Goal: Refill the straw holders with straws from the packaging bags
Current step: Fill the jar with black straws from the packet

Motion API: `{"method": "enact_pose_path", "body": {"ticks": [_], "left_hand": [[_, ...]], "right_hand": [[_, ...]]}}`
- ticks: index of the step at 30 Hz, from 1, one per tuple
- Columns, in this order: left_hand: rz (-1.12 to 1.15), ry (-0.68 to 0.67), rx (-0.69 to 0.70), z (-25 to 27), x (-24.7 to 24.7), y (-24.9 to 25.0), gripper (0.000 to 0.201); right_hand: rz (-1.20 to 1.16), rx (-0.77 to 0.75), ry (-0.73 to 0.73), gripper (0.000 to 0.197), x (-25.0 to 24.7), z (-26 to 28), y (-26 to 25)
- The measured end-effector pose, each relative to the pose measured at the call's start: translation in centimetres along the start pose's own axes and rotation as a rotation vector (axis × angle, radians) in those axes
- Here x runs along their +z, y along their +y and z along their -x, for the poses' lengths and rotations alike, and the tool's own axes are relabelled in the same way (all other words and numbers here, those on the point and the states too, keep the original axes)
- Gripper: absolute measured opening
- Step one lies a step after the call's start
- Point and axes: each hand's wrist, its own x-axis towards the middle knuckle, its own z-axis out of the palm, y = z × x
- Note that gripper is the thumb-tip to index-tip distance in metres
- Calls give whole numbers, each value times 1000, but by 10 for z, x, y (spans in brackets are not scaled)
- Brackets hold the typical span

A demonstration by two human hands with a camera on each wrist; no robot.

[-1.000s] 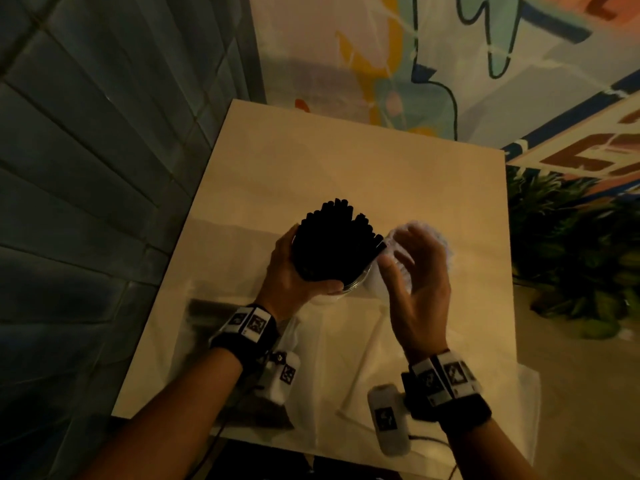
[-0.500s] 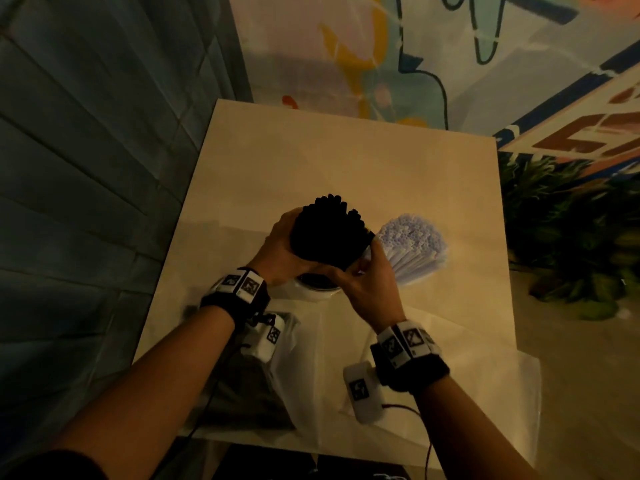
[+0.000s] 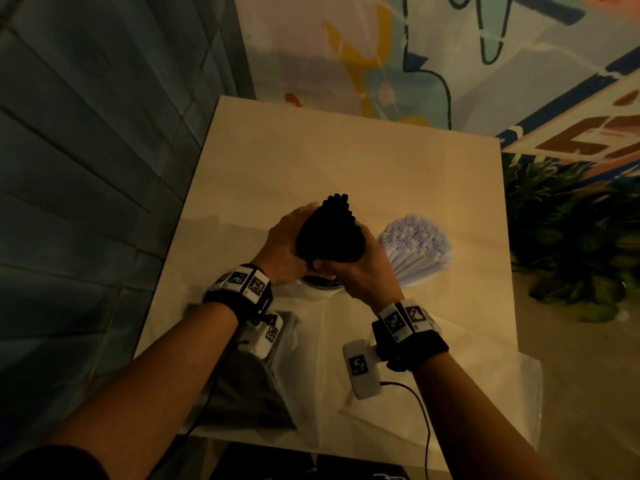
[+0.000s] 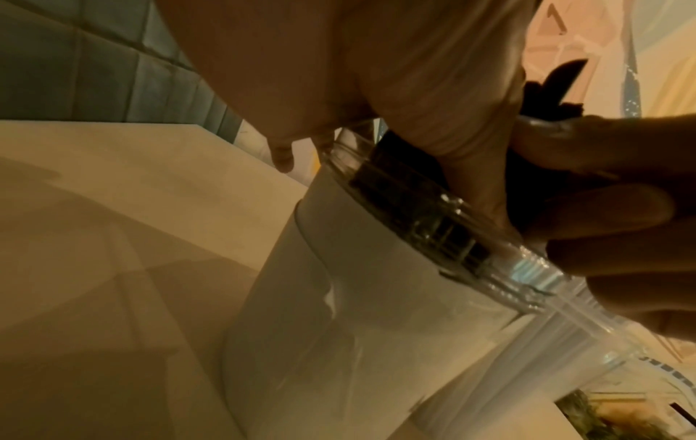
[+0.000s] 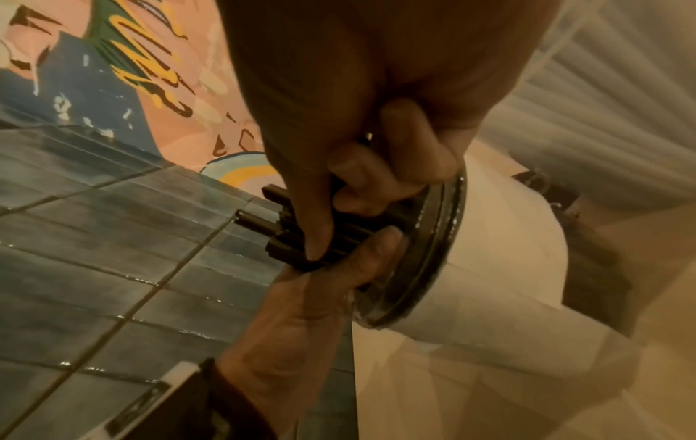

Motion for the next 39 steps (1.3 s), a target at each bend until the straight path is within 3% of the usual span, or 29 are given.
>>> {"method": "enact_pose_path", "body": {"ticks": [5, 8, 11, 14, 17, 21, 26, 28, 31, 34, 36, 39], "left_hand": [[105, 23, -17, 11, -1, 2, 100], [184, 53, -9, 11, -6, -1, 109], [206, 83, 25, 13, -12, 12, 95], [233, 46, 0, 17, -11, 4, 113], [297, 9, -79, 22, -6, -2, 118], [271, 28, -134, 31, -5, -8, 120], [297, 103, -220, 80, -13, -23, 117], [286, 141, -249, 113, -16, -37, 109], [185, 147, -366, 165, -18, -66, 97], [-53, 115, -422, 210, -14, -99, 110], [-227, 95, -483, 229, -6, -120, 118], [-186, 159, -648, 242, 5, -141, 120]], "right_hand": [[-43, 6, 6, 87, 0, 6, -10], [-58, -52, 12, 83, -7, 11, -22], [-71, -41, 8, 94, -8, 13, -20], [-64, 25, 15, 113, -2, 16, -9], [-113, 16, 37, 111, -3, 25, -4], [-123, -72, 119, 82, -14, 50, -16], [-24, -161, 199, 14, -25, 86, -9], [28, -86, 148, 8, -22, 99, 9], [194, 152, -78, 11, -8, 112, 42], [201, 325, -272, 15, 16, 118, 71], [275, 257, -332, 16, 36, 117, 82], [523, 15, -468, 22, 63, 115, 86]]}}
